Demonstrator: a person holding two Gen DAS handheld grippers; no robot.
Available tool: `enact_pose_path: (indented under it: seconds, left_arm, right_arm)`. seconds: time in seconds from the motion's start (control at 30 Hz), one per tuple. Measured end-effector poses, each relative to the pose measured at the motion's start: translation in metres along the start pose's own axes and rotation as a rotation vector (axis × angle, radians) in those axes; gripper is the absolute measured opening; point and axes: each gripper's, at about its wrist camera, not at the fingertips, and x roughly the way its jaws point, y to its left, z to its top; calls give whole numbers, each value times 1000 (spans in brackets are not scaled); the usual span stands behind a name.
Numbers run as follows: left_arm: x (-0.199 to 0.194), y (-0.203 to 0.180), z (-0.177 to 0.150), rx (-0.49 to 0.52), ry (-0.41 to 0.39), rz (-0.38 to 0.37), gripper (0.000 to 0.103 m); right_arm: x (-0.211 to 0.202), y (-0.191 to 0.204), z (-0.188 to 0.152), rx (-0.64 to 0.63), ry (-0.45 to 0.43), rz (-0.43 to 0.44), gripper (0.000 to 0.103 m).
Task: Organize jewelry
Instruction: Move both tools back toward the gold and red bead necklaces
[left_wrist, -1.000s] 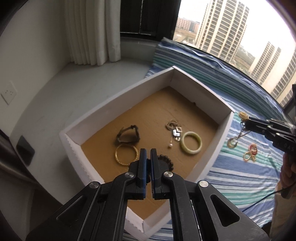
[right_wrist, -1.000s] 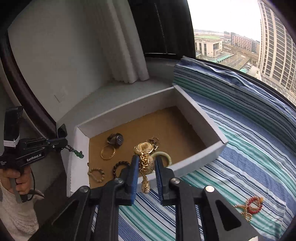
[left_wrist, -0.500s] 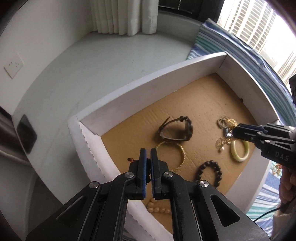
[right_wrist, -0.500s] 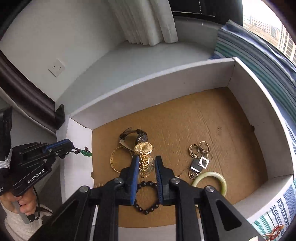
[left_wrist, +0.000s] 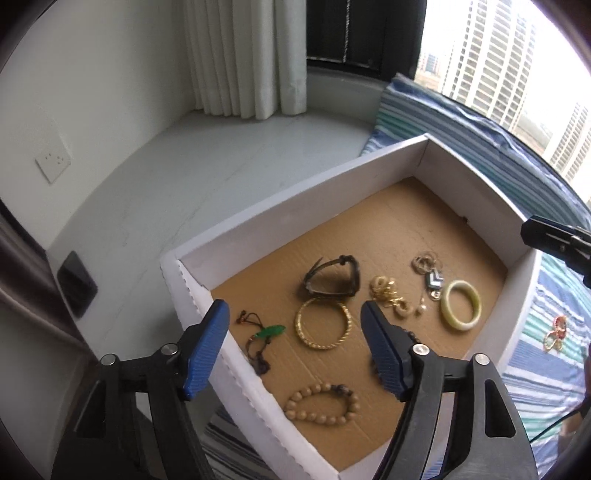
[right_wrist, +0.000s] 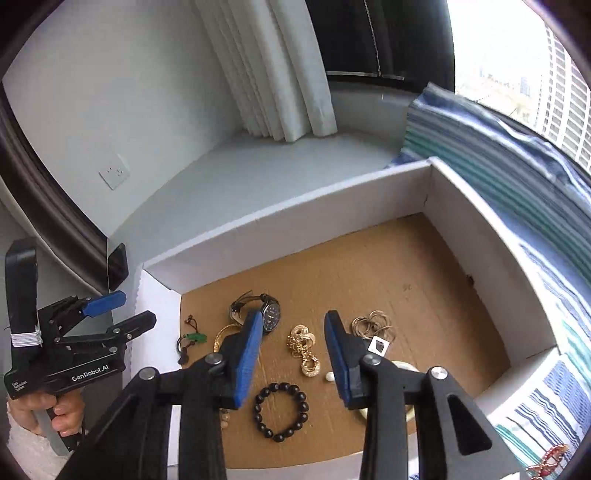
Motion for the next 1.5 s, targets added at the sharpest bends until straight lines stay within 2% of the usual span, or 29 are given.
enact_pose_path:
  seconds: [0.03, 0.1, 0.17, 0.2, 0.3, 0.4, 0.47, 0.53, 0.67, 0.77, 0.9, 1.0, 1.13, 1.23, 1.3, 1.37, 1.4, 1.5]
  left_arm:
    - [-12, -10, -7, 17, -32, -5, 88]
    - [-32, -36, -21, 52, -78, -35, 94]
    - [-49, -66, -40, 94, -94, -106, 95]
    - [-55, -81, -51, 111, -92, -149, 97]
    - [-56, -133, -90, 153, -49, -286, 100]
    - [-33, -186, -133, 212, 38, -358, 101]
    - [-8, -219, -158, 250, 124, -372, 100]
    - [11, -245, -178, 296, 173, -372, 99]
    - [24, -285, -203, 409, 152, -307, 99]
    - [31, -299, -212, 443, 164, -285, 99]
    - [31, -306, -221, 466, 134, -263, 103]
    - [32, -303, -222, 449, 127, -280, 103]
    - [29, -298, -231, 434, 59, -292, 103]
    - [26, -295, -236, 429, 41, -296, 103]
    - [28, -297, -233, 439, 61, -297, 103]
    - [32, -305, -225, 465, 123, -283, 102]
    - [32, -311, -220, 485, 144, -282, 102]
    - [20, -330, -199, 543, 137, -325, 102]
  right_arm:
    - [-17, -3, -5, -2, -27, -10, 42]
    - [-53, -12, -22, -8, -77, -38, 48]
    - [-85, -24, -45, -7, -114, -79, 50]
    - [-98, -31, -61, -3, -128, -106, 54]
    - [-130, -60, -120, 40, -158, -226, 75]
    - [-150, -93, -190, 116, -132, -355, 75]
    - [-157, -120, -235, 192, -78, -415, 75]
    - [-158, -143, -278, 261, -6, -474, 75]
    - [-155, -180, -352, 376, 101, -559, 75]
    - [-158, -198, -394, 477, 115, -572, 75]
    - [-159, -207, -416, 531, 99, -580, 75]
    - [-158, -205, -416, 511, 92, -598, 76]
    - [-158, -205, -415, 509, 74, -607, 77]
    - [-158, -205, -418, 510, 52, -617, 80]
    - [-158, -204, -418, 510, 45, -621, 82]
    - [-158, -205, -417, 515, 55, -618, 83]
    - [-157, -207, -415, 522, 72, -612, 84]
    - [-155, -214, -404, 527, 172, -553, 84]
